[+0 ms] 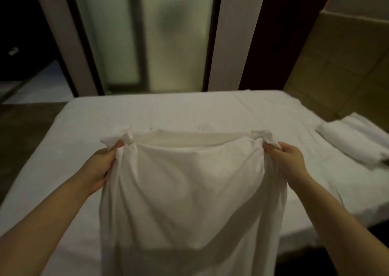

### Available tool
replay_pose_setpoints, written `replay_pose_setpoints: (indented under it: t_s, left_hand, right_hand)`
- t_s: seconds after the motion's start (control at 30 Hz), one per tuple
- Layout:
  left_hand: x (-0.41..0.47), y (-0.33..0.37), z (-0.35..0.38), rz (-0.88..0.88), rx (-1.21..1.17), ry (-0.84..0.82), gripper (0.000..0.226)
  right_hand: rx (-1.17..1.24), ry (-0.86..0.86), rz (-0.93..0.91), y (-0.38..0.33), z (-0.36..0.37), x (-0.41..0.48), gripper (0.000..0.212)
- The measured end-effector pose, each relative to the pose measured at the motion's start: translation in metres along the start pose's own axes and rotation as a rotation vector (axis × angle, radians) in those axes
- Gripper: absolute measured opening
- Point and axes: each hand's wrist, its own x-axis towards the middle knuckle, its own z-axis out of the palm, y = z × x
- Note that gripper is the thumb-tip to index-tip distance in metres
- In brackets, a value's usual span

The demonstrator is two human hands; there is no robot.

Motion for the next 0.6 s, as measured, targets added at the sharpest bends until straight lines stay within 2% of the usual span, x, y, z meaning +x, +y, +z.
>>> replay_pose_setpoints:
  t_s: [0.1, 0.2, 0.3, 0.43, 0.6]
  left_hand:
    - [0.133, 0.04, 0.011, -0.002, -0.068, 0.033, 0.029]
    - [0.268, 0.055, 0.026, -0.031, -0.016, 0.09, 0.034]
    - [0.364, 0.006, 0.037, -0.141, 0.304, 0.182, 0.058]
    - [0.375, -0.114, 0.044, -0.264, 0.689, 0.2, 0.074]
    - [0.323, -0.227, 0.046, -0.355, 0.933, 0.096, 0.079]
  right_hand:
    - [-0.008, 0.065, -0.035, -0.035, 0.052, 0.13, 0.038]
    - [-0.124, 0.119, -0.013, -0.05, 0.113, 0.241, 0.033]
    - [-0.373, 0.037, 0.153, -0.01, 0.176, 0.294, 0.07]
    - [-0.656, -0.169, 0.208, 0.086, 0.23, 0.265, 0.073]
    - [-0.854, -0.444, 0.194, 0.171, 0.255, 0.199, 0.066]
